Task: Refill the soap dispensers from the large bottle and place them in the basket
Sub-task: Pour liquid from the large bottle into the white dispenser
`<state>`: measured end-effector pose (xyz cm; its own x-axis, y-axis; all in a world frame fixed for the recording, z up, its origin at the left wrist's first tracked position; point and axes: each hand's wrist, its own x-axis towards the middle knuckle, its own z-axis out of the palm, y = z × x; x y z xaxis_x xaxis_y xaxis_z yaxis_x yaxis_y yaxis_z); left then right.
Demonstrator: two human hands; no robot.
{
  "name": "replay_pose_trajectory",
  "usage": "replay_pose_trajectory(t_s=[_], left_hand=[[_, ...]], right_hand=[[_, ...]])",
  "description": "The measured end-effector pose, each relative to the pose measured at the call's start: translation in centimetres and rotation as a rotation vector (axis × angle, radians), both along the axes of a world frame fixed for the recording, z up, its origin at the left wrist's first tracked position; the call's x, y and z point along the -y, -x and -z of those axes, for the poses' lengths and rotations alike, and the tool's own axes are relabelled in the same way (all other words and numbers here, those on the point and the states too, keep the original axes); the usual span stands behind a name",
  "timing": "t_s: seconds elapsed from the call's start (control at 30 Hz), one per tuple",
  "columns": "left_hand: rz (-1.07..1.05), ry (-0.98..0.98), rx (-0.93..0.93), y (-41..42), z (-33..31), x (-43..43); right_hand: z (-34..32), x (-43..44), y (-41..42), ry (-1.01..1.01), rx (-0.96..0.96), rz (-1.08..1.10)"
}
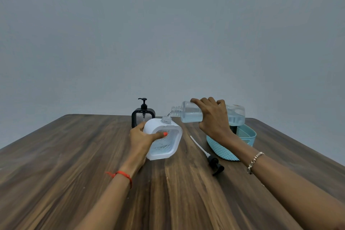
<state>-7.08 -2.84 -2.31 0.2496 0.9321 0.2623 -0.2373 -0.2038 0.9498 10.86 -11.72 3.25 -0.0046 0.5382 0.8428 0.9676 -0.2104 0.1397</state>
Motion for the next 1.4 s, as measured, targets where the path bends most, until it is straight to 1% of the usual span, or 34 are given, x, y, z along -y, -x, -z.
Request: replay_pose_trajectory(t_s=[0.73, 0.9, 1.03, 1.13, 1.2, 1.3, 1.33, 1.4], left_hand=[[0.027, 0.036, 0.045, -0.1, 0.7, -0.4], [0.045, 0.041, 0.064, 0.1, 0.7, -0.6], [0.067, 0.025, 0.069, 0.2, 0.7, -0.9], [0.08, 0.024, 0.08, 0.4, 0.9, -1.1], [0.088, 0.033, 0.097, 0.6, 0.9, -1.3], [0.099, 0.051, 0.111, 0.9, 0.9, -1.8], [0.106, 0.059, 0.113, 1.0, 0.9, -2.0], [0.124, 0.082, 0.134, 1.4, 0.9, -2.3]], right_hand=[[0.2, -0.2, 0.0, -0.006, -0.002, 0.005], [0.3, -0.5, 0.0, 0.002, -0.044, -0.012], [0.2, -0.6, 0.1, 0.035, -0.124, -0.041], [0.1, -0.8, 0.3, 0.041, -0.224, -0.097], [0.0, -0.9, 0.5, 0.048, -0.326, -0.15], [-0.4, -1.2, 0.6, 0.041, -0.564, -0.283], [-0.5, -1.3, 0.6, 0.044, -0.627, -0.306], [-0.4, -1.7, 0.3, 0.079, -0.696, -0.282]])
